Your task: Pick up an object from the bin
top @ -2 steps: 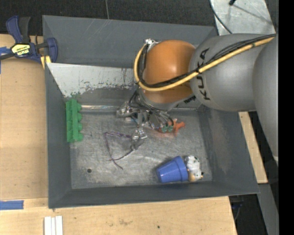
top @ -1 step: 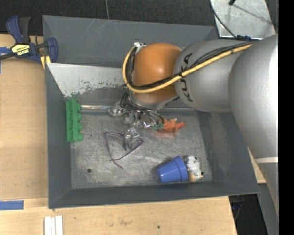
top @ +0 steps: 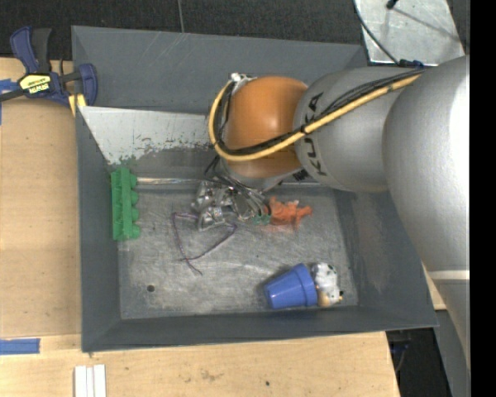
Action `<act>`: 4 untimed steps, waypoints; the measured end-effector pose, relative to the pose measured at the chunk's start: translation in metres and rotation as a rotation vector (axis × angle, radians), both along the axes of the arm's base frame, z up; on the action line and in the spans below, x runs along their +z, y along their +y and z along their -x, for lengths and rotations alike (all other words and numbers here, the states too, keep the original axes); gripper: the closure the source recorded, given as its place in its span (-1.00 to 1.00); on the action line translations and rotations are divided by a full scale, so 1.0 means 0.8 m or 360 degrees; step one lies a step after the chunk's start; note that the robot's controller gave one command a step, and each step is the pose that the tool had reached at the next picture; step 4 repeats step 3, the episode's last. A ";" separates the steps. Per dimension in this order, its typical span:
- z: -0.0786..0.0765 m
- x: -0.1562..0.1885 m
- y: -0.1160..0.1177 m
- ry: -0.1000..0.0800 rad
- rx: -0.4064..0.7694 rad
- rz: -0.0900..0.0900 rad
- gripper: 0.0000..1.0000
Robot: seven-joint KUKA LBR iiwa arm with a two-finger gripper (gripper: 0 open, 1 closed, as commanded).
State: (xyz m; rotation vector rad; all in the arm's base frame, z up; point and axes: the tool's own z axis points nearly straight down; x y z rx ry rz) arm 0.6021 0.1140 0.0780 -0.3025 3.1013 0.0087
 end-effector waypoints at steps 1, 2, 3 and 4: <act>0.000 0.000 0.000 0.0000 0.0001 0.0000 1.00; -0.001 0.001 0.000 0.0004 -0.0001 0.0001 1.00; 0.001 0.007 0.000 0.0019 0.0000 0.0006 1.00; 0.001 0.007 0.000 0.0019 0.0000 0.0006 1.00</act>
Offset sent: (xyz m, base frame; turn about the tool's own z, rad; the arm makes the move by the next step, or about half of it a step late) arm -0.0001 0.0001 0.0040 -0.0001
